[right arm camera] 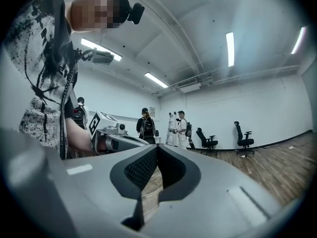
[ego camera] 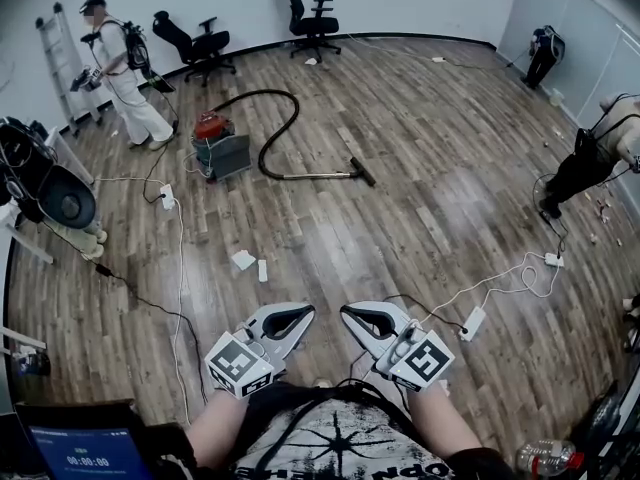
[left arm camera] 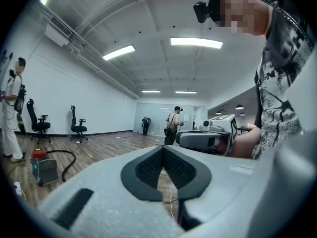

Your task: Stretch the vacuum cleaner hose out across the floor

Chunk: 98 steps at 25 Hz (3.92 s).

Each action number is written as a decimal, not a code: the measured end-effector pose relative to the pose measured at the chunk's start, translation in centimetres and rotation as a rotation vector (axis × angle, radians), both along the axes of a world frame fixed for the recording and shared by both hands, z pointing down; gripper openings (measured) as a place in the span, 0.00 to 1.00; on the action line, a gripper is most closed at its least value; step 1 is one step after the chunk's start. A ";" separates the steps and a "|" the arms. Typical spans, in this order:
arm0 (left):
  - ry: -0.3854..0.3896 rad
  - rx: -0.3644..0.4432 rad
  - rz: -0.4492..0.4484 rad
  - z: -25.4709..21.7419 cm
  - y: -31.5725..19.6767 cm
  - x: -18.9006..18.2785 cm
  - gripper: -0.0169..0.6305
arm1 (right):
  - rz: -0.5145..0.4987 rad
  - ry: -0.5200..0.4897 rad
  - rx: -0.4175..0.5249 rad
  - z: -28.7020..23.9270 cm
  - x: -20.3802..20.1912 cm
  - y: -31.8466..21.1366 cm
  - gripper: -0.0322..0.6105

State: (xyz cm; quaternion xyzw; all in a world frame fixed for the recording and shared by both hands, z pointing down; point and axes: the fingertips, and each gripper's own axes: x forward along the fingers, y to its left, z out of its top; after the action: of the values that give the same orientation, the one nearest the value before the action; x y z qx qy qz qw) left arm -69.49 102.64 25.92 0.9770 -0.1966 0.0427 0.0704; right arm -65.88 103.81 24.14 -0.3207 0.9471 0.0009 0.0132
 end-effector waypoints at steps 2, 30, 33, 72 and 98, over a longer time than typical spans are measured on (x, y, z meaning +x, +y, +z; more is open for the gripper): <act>-0.003 0.003 0.003 0.2 0.1 0.1 0.03 | 0.005 0.006 0.010 0.1 0.1 0.0 0.06; -0.045 -0.003 -0.015 2.0 -3.3 -1.1 0.03 | 0.028 0.032 0.020 1.5 1.1 -4.1 0.06; -0.044 -0.008 -0.003 1.9 -3.6 -0.4 0.03 | 0.032 0.026 0.060 0.7 1.4 -4.6 0.06; -0.017 -0.072 0.279 4.5 -28.8 -7.6 0.03 | 0.259 0.094 0.044 1.8 -7.4 -28.4 0.06; -0.082 -0.070 0.249 3.8 -43.3 8.8 0.03 | 0.228 0.041 0.054 1.0 9.3 -43.4 0.06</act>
State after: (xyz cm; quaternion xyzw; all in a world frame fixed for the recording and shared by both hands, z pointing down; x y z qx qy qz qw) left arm -60.68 59.30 29.69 0.9883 -0.0749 0.0976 0.0905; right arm -56.61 60.38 25.11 -0.4258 0.9041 0.0345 0.0025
